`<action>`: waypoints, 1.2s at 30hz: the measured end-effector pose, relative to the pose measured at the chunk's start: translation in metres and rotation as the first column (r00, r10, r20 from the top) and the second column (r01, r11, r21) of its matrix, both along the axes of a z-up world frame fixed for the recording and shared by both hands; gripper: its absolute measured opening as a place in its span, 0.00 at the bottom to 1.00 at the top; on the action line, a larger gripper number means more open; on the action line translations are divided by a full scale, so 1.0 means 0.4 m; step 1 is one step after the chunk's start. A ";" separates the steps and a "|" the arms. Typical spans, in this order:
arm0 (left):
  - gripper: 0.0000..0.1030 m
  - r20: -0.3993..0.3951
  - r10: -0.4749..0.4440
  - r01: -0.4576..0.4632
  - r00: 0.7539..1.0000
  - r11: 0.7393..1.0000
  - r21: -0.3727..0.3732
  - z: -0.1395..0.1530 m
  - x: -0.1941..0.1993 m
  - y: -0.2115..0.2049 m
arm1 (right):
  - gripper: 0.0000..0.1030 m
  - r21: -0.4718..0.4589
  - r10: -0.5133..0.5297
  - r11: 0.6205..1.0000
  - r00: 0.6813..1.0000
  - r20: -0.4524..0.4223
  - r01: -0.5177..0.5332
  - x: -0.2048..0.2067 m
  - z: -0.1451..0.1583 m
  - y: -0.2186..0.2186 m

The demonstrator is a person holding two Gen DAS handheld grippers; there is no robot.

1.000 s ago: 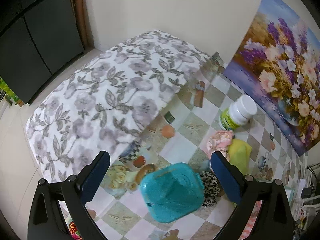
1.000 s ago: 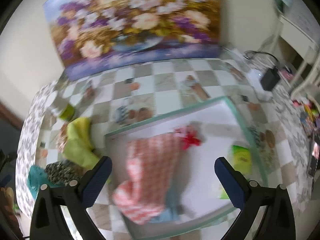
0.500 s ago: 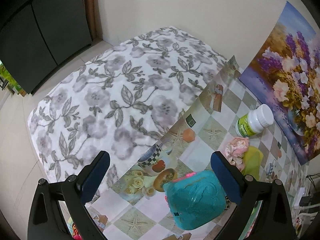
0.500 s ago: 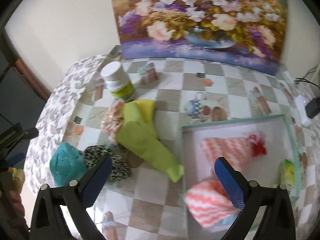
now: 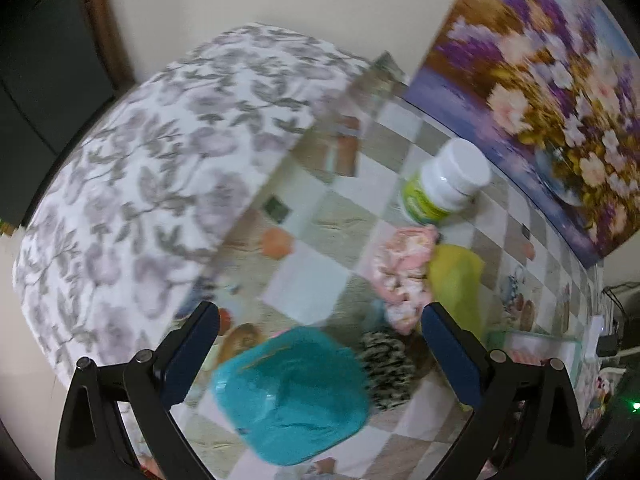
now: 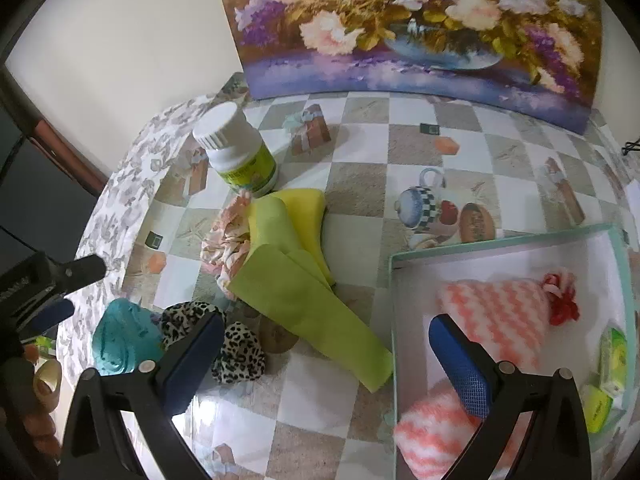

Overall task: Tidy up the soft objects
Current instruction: 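Close left tool on the pink floral scrunchie while right tool grips the yellow-green cloth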

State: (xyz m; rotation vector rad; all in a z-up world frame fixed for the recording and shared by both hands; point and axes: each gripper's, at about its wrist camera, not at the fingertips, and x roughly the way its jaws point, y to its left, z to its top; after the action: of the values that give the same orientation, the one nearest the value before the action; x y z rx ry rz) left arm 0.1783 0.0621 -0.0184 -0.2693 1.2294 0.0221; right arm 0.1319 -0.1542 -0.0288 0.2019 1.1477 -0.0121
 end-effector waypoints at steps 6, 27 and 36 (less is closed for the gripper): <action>0.81 0.014 -0.085 0.084 0.996 0.996 0.025 -0.010 0.038 -0.096 | 0.99 0.005 0.060 0.998 0.998 -0.015 -0.060 0.037 -0.048 0.029; 0.54 -0.112 -0.167 0.170 0.980 0.985 0.012 -0.180 0.125 -0.218 | 0.20 0.037 0.089 0.996 0.990 -0.107 -0.086 0.051 -0.162 -0.022; 0.20 -0.116 -0.163 0.166 0.980 0.986 0.009 -0.217 0.119 -0.229 | 0.10 0.048 0.063 0.997 0.994 -0.088 -0.059 0.043 -0.143 -0.044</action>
State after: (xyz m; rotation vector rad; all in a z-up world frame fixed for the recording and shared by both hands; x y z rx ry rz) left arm 0.2259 -0.0296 -0.1053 -0.1505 1.3617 -0.0951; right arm 0.1491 -0.1717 -0.0860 0.2080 1.2433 0.0595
